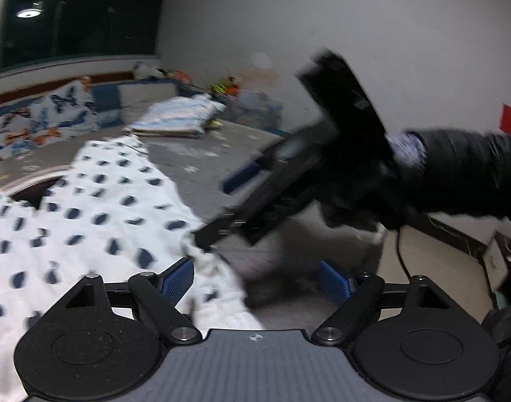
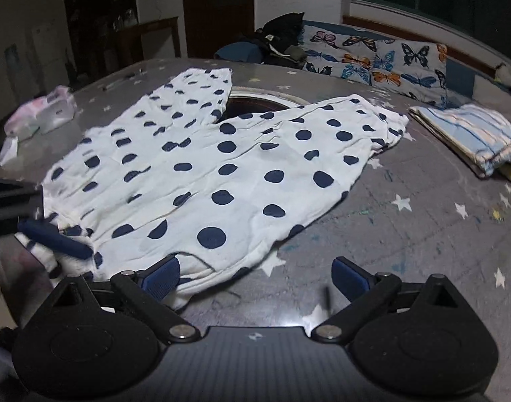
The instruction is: Fold clothes
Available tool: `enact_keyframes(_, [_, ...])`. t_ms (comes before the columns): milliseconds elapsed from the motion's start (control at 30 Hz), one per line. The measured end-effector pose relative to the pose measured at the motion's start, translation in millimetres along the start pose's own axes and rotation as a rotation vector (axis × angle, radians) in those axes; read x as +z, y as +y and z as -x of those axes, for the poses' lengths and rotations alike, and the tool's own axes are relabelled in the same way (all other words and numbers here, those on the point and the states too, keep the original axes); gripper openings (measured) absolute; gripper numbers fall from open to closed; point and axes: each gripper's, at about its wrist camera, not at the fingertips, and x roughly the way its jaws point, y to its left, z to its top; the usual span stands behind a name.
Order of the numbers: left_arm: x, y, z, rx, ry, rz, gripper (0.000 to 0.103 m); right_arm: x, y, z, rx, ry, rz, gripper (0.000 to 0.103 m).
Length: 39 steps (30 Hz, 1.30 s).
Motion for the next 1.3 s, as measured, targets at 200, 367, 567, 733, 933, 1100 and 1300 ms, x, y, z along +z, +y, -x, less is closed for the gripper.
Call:
enact_keyframes(200, [-2.1,-7.1,-17.5,-0.05,0.037,-0.008,0.084,4.3,16.9,-3.3,-0.018,0.022,0.119,0.1])
enact_keyframes(367, [-5.1,-5.4,-24.0,-0.064,0.064,0.002,0.085,7.1,21.9,-12.7,-0.03,0.038,0.169,0.103])
enact_keyframes(567, [-8.2,-4.8,-30.3,-0.073,0.085,0.007,0.085,11.0,22.5,-20.7,-0.098,-0.014,0.173,0.103])
enact_keyframes(733, [-9.0,-6.4,-30.5,-0.074,0.088,0.002,0.085,7.8,29.6,-29.0,-0.206,-0.121,0.226,0.103])
enact_keyframes(933, [-10.2,-7.8,-31.8,-0.069,0.085,-0.007,0.086,9.3,40.4,-40.3,-0.325,-0.194,0.33,0.103])
enact_keyframes(1100, [-10.8,-7.8,-31.9,-0.072,0.08,-0.005,0.088,11.2,41.7,-40.4,-0.326,-0.192,0.363,0.103])
enact_keyframes(1300, [-11.3,-7.9,-31.8,-0.08,0.078,0.0,0.094,8.6,39.1,-26.6,-0.273,-0.148,0.345,0.103])
